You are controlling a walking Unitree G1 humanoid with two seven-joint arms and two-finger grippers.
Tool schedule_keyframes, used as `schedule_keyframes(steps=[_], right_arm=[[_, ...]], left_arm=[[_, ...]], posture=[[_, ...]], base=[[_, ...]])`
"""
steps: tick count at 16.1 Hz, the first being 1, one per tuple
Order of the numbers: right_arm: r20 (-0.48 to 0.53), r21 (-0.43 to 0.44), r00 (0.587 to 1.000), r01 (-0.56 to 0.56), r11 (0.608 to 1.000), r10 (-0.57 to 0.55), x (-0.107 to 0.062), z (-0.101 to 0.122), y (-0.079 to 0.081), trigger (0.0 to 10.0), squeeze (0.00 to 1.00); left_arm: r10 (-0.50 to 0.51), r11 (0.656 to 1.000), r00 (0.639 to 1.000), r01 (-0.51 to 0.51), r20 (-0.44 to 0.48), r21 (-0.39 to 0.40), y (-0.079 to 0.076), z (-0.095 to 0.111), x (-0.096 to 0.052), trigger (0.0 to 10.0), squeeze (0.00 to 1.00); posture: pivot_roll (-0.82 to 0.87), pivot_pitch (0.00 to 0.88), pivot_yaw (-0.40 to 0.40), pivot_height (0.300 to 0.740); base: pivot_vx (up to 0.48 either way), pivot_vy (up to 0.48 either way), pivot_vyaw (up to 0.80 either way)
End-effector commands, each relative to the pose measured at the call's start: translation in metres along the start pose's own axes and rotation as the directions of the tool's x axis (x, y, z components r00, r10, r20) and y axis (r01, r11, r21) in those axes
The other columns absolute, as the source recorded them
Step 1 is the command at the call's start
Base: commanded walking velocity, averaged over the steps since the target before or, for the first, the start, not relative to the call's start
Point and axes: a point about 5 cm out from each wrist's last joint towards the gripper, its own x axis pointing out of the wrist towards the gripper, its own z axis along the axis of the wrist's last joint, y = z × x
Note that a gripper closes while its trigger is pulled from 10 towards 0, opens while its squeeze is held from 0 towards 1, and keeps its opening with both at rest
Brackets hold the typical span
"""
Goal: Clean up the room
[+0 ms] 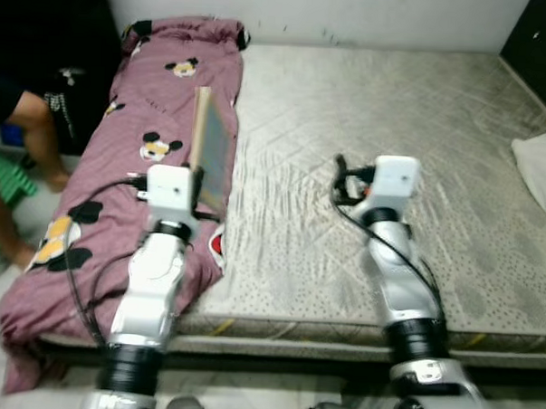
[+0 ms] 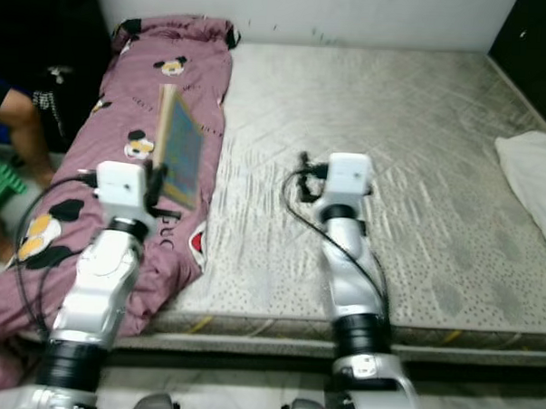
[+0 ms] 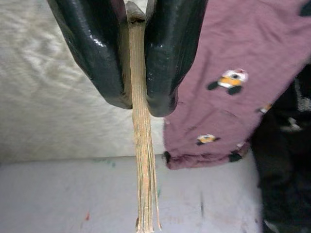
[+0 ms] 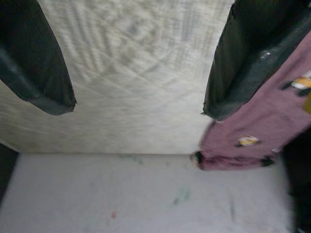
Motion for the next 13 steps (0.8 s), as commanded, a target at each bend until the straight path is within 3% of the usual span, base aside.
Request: schedule_keyframes(steps=[1,8,13], right_arm=[[-0.004,0.011,1.0,-0.017,1.0,0.017,-0.0002,-0.0007,0.0069,10.0,0.0],[-0.004,0.001,1.0,-0.021,1.0,0.021,-0.0004,-0.0005,0.0056,10.0,0.0],[-0.005,-0.003,1.0,-0.023,1.0,0.023,-0.0002,-0.0008,0.006,10.0,0.0]], left_arm=[[0.002,1.0,0.999,-0.003,0.045,0.02,0.0051,0.009,0.0022,10.0,0.0],[0.007,1.0,0.999,-0.007,0.045,0.01,0.0031,0.0085,0.0022,10.0,0.0],[0.002,1.0,0.998,-0.001,0.065,-0.021,0.003,0.0099,0.0024,10.0,0.0]], posture=[[-0.1,0.0,0.038,0.74],[-0.1,0.0,0.031,0.74],[-0.11,0.0,0.028,0.74]], base=[[0.0,-0.319,0.0],[0.0,-0.317,0.0],[0.0,0.0,0.0]])
